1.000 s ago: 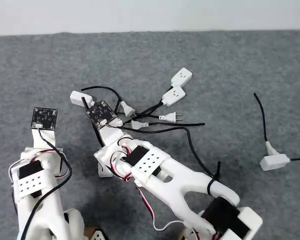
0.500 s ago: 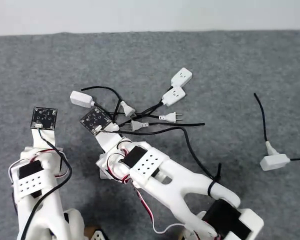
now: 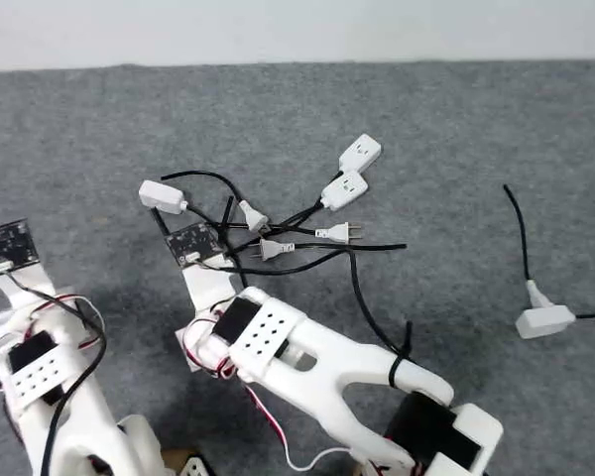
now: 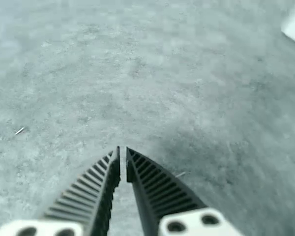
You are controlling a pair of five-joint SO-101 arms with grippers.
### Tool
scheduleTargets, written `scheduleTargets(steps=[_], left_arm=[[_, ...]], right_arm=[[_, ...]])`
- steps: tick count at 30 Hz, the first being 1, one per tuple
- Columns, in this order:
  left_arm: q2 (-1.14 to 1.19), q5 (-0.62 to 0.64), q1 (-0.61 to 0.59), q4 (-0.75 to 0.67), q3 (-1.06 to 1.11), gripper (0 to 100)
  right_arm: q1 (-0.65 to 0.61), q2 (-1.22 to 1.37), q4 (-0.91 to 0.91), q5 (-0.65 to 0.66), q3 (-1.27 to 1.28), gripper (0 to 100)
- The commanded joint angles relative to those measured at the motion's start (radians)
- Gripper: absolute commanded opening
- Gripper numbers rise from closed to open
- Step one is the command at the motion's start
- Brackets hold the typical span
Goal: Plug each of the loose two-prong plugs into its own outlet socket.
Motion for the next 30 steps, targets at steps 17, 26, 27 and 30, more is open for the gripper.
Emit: scheduleTargets(steps=[17,26,27,30], left_arm=[[0.491,0.192,-0.112,0.117,-0.449,8],[0.661,0.157,-0.107,0.227,-0.605,8],[0.660,0.157,-0.107,0.227,-0.605,7],[0.660,0.155,-0.095,0.227,-0.605,5]], right_arm=[[-0.045,0.145,-0.268,-0.058,-0.023,27.6],[-0.035,0.234,-0.107,0.074,-0.169,0.5],[-0.031,0.222,-0.081,0.074,-0.172,0.7],[0.030,0.130,0.012,0.077,-0.166,0.8]])
